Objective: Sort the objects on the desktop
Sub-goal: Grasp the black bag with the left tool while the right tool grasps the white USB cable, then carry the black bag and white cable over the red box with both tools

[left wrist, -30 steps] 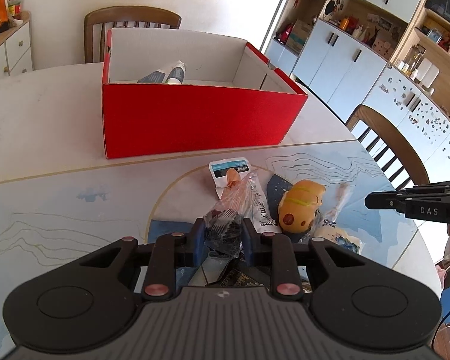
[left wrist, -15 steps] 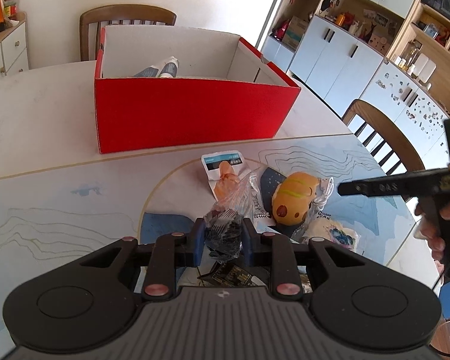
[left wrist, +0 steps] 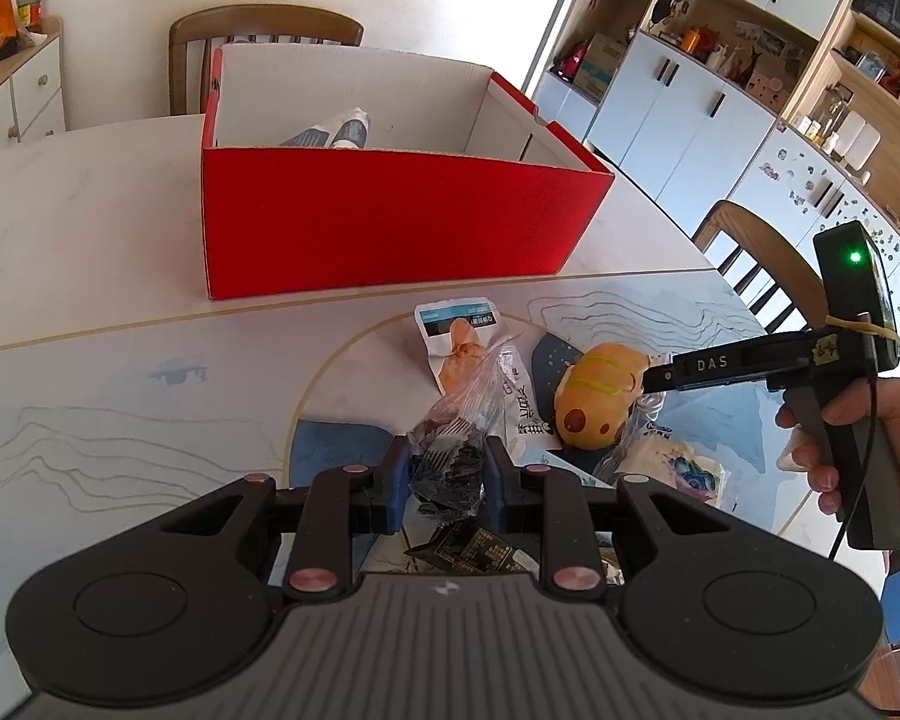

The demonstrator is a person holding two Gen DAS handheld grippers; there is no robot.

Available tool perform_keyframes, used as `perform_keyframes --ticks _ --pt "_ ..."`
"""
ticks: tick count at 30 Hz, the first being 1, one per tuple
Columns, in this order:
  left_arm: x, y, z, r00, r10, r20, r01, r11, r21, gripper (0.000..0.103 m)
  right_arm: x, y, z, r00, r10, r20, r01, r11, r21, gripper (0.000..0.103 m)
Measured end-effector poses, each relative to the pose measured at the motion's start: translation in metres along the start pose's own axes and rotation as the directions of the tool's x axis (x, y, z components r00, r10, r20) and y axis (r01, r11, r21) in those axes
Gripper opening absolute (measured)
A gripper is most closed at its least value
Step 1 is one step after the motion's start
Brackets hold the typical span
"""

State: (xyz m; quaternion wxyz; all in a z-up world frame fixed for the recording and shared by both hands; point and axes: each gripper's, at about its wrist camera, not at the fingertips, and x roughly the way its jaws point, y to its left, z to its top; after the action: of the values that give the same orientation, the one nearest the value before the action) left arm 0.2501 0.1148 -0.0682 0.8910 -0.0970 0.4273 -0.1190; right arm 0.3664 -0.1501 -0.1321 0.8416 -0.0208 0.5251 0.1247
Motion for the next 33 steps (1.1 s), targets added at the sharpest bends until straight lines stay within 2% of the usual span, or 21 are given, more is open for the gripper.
perform_keyframes --ticks 3,5,9,16,21,33 --pt "0.001 0.000 0.000 1.000 0.000 -0.001 0.000 1.000 -0.001 0.024 0.001 0.006 0.000 1.000 -0.010 0.012 0.010 0.999 -0.043 0.033" --pt "0.001 0.000 0.000 1.000 -0.001 -0.001 0.001 1.000 0.001 0.024 0.001 0.011 -0.001 0.999 -0.032 0.021 0.034 0.996 -0.078 0.018" --pt "0.002 -0.001 0.000 1.000 -0.005 -0.001 0.005 1.000 0.007 0.024 0.000 0.008 0.000 0.999 -0.024 0.022 0.026 0.997 -0.077 0.011" --pt "0.001 -0.003 0.003 1.000 -0.013 0.004 0.013 1.000 0.011 0.024 -0.015 0.002 -0.005 0.999 -0.006 0.050 0.011 0.995 -0.098 0.009" --pt "0.000 -0.006 0.007 1.000 -0.017 0.010 0.017 1.000 0.020 0.024 -0.036 0.000 -0.007 0.997 0.038 0.067 -0.031 0.994 -0.100 0.009" --pt "-0.011 -0.016 0.023 0.998 -0.023 0.053 0.022 1.000 0.020 0.024 -0.085 0.025 0.001 0.980 0.153 0.125 -0.137 0.983 -0.125 0.009"
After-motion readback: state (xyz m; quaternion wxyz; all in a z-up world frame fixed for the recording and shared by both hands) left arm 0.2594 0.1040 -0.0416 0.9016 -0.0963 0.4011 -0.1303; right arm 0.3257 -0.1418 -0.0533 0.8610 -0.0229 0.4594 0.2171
